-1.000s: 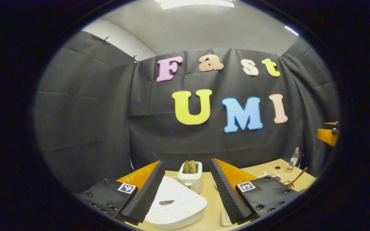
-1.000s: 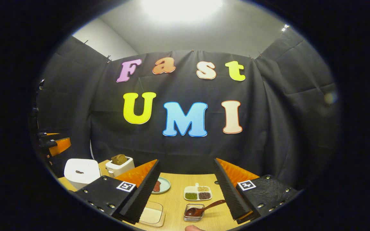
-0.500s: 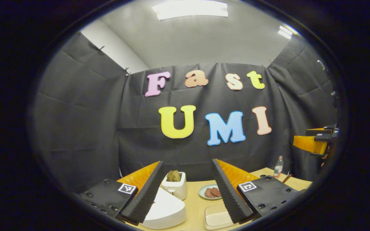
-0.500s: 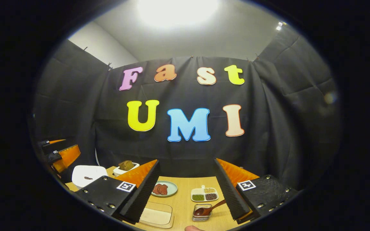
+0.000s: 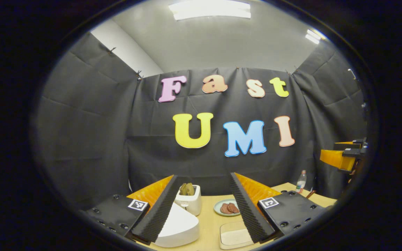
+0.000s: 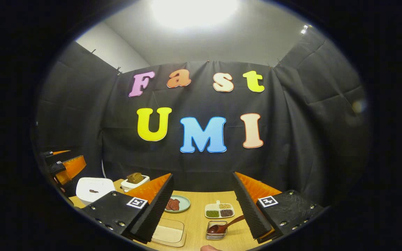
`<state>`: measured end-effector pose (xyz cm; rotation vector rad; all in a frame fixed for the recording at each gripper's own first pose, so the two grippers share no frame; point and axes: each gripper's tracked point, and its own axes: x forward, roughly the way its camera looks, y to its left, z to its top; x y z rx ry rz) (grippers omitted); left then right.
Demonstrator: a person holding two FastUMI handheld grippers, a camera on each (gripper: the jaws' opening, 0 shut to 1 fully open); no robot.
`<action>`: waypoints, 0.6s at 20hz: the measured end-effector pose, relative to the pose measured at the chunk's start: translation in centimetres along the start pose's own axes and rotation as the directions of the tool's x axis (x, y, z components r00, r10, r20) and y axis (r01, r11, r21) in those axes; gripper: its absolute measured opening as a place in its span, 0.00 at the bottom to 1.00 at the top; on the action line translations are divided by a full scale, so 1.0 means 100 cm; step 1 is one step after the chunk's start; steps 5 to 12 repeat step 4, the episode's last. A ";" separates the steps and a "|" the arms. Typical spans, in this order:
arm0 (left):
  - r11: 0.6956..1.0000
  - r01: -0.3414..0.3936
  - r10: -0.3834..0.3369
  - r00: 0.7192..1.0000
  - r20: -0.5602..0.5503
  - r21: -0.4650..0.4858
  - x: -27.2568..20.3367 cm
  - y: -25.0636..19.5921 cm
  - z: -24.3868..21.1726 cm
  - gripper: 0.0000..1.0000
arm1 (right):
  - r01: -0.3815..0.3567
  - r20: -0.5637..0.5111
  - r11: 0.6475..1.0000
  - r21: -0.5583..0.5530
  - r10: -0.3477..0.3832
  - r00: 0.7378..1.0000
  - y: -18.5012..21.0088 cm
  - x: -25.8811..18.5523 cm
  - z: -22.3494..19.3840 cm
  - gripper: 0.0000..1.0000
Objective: Close the left gripper, press the button to open the rice cooker; take a wooden spoon from the chopstick holder with the right hand, scoop a spoonful of rice and pour it into the rice cooker, then put the wooden spoon back into the chopstick holder.
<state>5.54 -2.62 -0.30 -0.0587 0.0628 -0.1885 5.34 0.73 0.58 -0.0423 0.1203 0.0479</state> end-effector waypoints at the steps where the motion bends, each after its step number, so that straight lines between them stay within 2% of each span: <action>1: 1.000 -0.005 0.005 1.000 0.001 0.009 -0.001 0.002 0.002 1.00 | 0.003 -0.001 1.000 -0.011 -0.003 1.000 -0.001 -0.001 0.001 1.00; 4: 0.999 -0.016 0.015 1.000 0.019 0.037 -0.001 0.011 0.011 1.00 | 0.014 0.014 0.999 -0.044 -0.014 1.000 -0.008 -0.003 0.009 0.99; 12: 0.999 -0.016 0.015 1.000 0.019 0.037 -0.001 0.011 0.011 1.00 | 0.014 0.014 0.999 -0.044 -0.014 1.000 -0.008 -0.003 0.009 0.99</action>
